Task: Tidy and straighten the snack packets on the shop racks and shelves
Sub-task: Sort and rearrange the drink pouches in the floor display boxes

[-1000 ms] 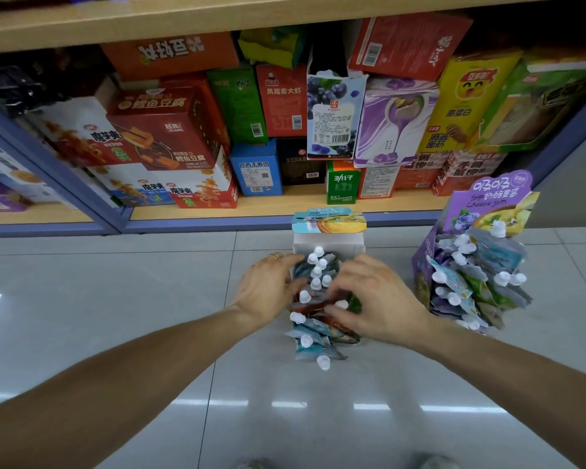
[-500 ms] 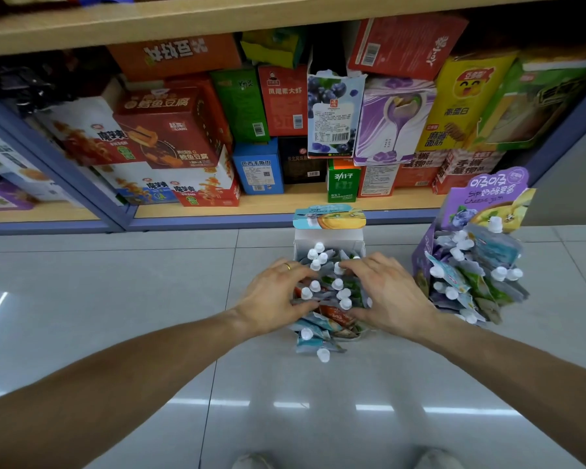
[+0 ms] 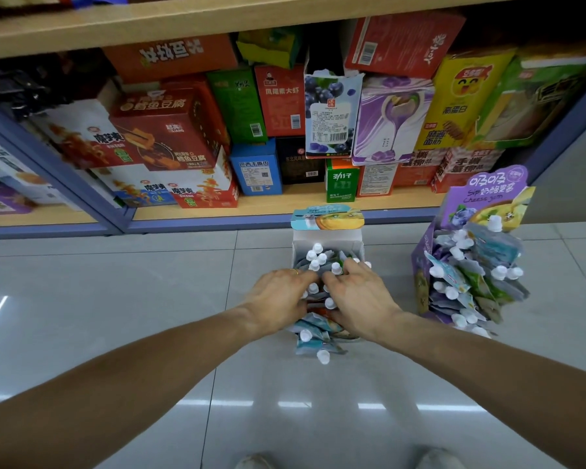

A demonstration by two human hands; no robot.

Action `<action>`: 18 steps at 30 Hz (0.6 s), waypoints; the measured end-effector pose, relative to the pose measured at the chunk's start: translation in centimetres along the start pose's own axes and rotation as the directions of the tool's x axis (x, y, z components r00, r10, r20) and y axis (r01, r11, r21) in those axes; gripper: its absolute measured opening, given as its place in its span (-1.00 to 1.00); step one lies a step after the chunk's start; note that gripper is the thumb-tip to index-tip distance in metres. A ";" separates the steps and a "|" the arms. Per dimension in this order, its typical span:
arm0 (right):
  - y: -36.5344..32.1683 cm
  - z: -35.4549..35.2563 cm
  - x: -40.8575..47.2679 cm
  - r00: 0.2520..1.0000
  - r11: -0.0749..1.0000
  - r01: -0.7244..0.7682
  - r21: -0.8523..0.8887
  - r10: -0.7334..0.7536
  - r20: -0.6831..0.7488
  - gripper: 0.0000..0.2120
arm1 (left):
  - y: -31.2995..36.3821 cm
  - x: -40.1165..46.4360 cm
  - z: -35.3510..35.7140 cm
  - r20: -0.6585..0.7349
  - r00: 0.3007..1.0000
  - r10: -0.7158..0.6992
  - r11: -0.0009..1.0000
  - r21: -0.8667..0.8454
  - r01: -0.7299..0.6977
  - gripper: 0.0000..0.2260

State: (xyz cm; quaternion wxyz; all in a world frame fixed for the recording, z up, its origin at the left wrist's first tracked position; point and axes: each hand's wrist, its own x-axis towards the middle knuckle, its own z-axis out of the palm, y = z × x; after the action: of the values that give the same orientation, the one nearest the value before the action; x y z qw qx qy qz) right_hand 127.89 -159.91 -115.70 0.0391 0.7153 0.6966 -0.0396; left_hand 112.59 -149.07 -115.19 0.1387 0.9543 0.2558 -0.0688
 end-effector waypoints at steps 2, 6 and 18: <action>-0.1 -0.3 0.6 0.999 0.999 -0.014 0.031 0.015 -0.031 -0.60 | 0.4 0.4 -0.1 0.000 1.000 -0.030 0.998 0.056 0.030 -0.65; 1.1 -1.6 0.4 0.993 0.948 -0.113 0.297 0.121 -0.010 -0.70 | -0.1 0.4 -2.6 -0.038 0.997 0.064 0.998 -0.012 -0.064 -0.80; 6.7 -12.6 -7.1 0.961 0.109 -0.272 0.956 0.072 0.266 -0.59 | 6.7 -2.4 -9.9 -0.031 0.960 -0.279 0.405 -0.910 0.088 -0.89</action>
State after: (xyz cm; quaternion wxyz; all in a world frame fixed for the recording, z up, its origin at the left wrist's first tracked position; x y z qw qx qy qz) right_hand 134.46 -165.71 -102.36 -0.3836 0.6334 0.4037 -0.5373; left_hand 114.50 -152.84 -103.73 0.5947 0.6994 0.3674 0.1491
